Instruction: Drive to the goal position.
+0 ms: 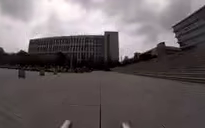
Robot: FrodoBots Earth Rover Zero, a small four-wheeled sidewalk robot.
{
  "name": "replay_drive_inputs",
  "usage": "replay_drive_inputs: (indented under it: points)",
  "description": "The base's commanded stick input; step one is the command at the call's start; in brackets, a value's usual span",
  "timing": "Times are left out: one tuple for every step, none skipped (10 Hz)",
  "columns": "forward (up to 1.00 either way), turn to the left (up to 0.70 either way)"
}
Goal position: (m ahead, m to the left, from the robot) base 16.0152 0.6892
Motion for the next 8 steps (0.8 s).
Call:
replay_drive_inputs:
  points:
    - [1.0,0.0]
    - [1.0,-0.08]
    - [1.0,-0.07]
    - [1.0,-0.03]
    - [1.0,0.0]
    - [1.0,0.0]
    - [1.0,0.0]
    - [1.0,0.0]
